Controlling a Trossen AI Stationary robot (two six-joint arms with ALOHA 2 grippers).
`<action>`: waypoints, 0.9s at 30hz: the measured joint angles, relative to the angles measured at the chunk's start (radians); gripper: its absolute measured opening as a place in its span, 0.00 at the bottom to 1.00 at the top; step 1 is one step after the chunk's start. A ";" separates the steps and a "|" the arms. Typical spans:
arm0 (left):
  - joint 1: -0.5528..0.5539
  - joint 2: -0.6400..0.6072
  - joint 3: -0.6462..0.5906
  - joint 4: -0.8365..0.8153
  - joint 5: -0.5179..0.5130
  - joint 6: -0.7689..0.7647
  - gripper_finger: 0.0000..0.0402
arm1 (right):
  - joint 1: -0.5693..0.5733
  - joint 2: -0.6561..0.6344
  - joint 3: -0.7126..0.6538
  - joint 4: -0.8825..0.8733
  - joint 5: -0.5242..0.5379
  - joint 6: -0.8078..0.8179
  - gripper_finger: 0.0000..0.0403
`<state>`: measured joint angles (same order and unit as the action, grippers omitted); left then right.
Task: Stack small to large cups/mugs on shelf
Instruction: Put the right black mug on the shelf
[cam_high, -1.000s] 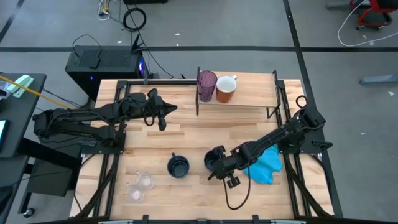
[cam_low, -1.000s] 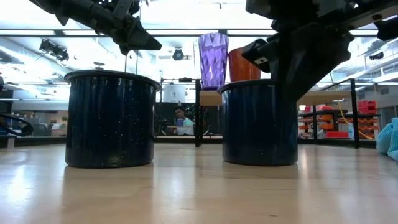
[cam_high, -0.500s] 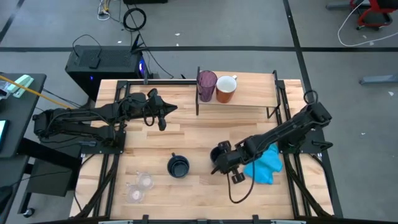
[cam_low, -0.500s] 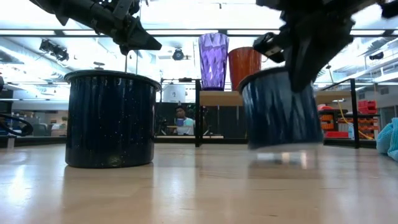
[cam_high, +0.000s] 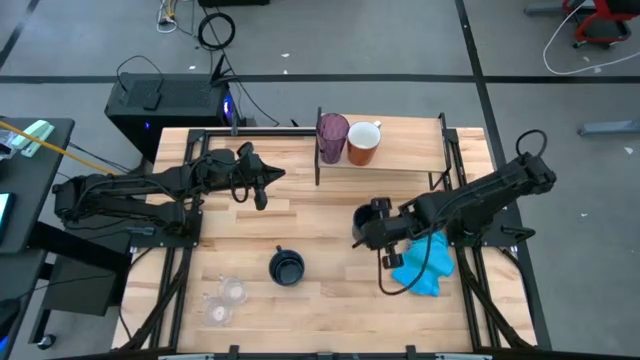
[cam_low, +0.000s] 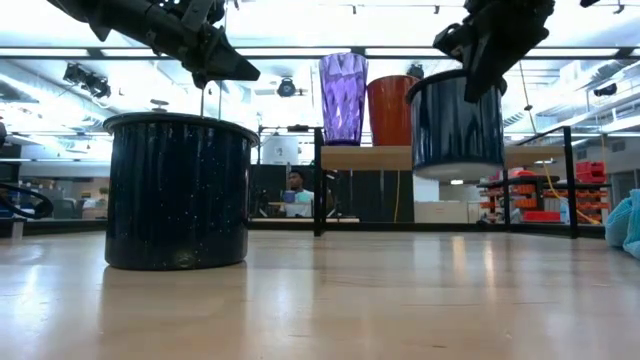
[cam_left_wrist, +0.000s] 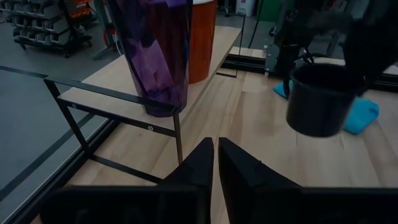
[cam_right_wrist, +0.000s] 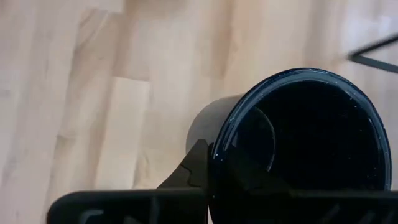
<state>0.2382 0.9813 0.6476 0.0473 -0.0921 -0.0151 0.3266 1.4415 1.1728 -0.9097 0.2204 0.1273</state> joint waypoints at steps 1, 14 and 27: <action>0.000 0.000 0.000 0.000 0.000 0.000 0.07 | -0.003 -0.013 0.000 -0.010 0.009 0.008 0.05; 0.000 0.000 0.000 0.000 0.000 0.000 0.08 | -0.050 -0.149 0.000 -0.199 0.154 0.071 0.05; 0.000 0.000 0.000 0.001 0.000 0.000 0.05 | -0.259 -0.231 0.006 -0.255 0.181 -0.068 0.05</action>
<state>0.2382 0.9813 0.6476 0.0483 -0.0921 -0.0147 0.0671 1.2110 1.1784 -1.1647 0.4019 0.0591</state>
